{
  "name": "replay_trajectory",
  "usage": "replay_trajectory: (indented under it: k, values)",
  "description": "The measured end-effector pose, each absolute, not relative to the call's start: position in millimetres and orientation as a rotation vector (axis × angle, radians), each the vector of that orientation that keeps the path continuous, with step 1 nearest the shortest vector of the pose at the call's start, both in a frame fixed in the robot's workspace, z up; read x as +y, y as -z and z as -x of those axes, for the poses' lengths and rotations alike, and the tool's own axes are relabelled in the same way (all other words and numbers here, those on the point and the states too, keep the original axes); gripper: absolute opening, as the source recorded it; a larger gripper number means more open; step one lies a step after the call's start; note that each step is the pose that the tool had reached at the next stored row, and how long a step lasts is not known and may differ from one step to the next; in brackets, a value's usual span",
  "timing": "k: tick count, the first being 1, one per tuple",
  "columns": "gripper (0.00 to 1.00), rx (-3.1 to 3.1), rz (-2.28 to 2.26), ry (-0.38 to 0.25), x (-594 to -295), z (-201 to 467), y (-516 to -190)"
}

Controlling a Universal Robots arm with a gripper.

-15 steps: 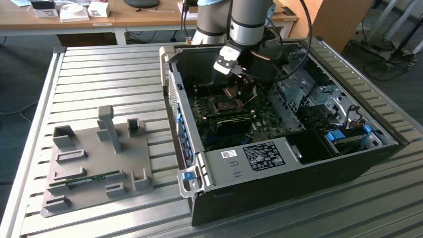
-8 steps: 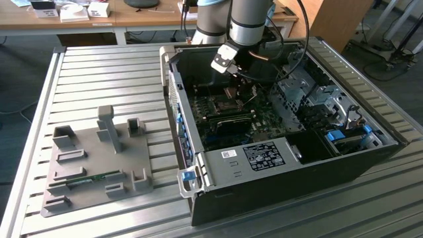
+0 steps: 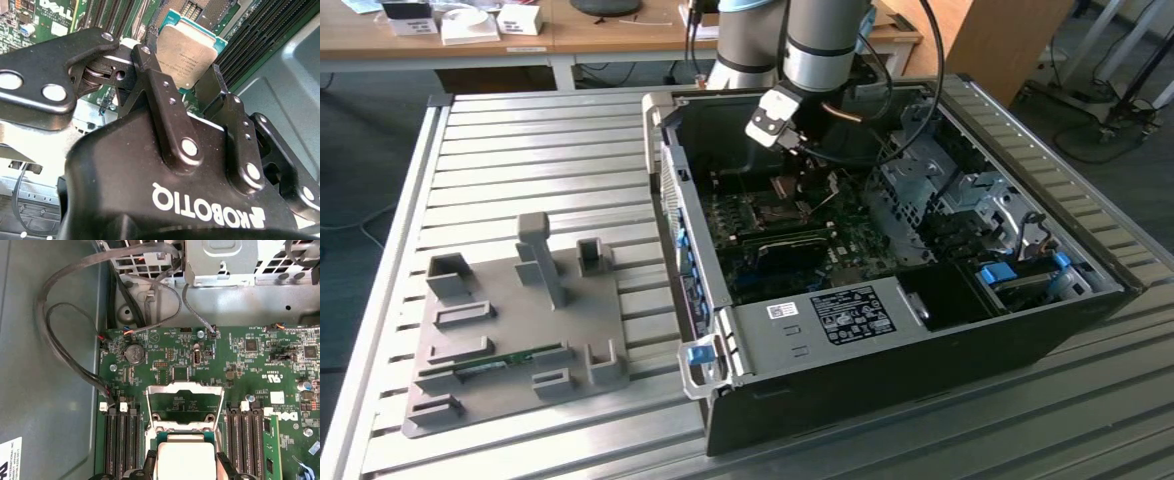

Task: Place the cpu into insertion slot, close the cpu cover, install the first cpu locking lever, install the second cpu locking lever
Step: 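Place the cpu into insertion slot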

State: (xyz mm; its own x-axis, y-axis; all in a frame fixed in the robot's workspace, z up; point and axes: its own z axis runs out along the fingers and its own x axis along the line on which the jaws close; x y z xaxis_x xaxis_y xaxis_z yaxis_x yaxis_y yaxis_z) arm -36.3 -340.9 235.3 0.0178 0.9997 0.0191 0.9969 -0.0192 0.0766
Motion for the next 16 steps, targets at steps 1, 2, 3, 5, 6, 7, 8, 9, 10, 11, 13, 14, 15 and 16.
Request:
replay_trajectory:
  k: [1, 2, 3, 5, 6, 7, 8, 9, 10, 11, 13, 14, 15, 16]
  values:
    - [0.54, 2.174, -2.214, -0.098, -341.0, 36.2, -235.3]
    - [0.54, 2.175, -2.215, -0.095, -341.0, 36.3, -235.3]
    - [0.54, 2.175, -2.216, -0.095, -341.0, 36.3, -235.4]
    - [0.54, 2.175, -2.216, -0.094, -341.0, 36.3, -235.3]
    - [0.54, 2.175, -2.217, -0.094, -341.0, 36.3, -235.3]
    - [0.54, 2.171, -2.22, -0.094, -341.0, 36.2, -235.3]
    - [0.54, 2.166, -2.224, -0.094, -341.0, 36.2, -235.2]
    - [0.54, 2.165, -2.226, -0.094, -341.0, 36.2, -235.2]
    - [0.54, 2.165, -2.226, -0.094, -341.0, 36.2, -235.2]
    - [0.54, 2.165, -2.226, -0.094, -341.0, 36.2, -235.2]
    - [0.54, 2.164, -2.226, -0.094, -341.0, 36.2, -235.2]
    - [0.54, 2.164, -2.226, -0.094, -341.0, 36.3, -235.2]
    - [0.54, 2.164, -2.226, -0.094, -341.0, 36.2, -235.1]
    - [0.54, 2.164, -2.226, -0.095, -340.9, 36.2, -234.7]
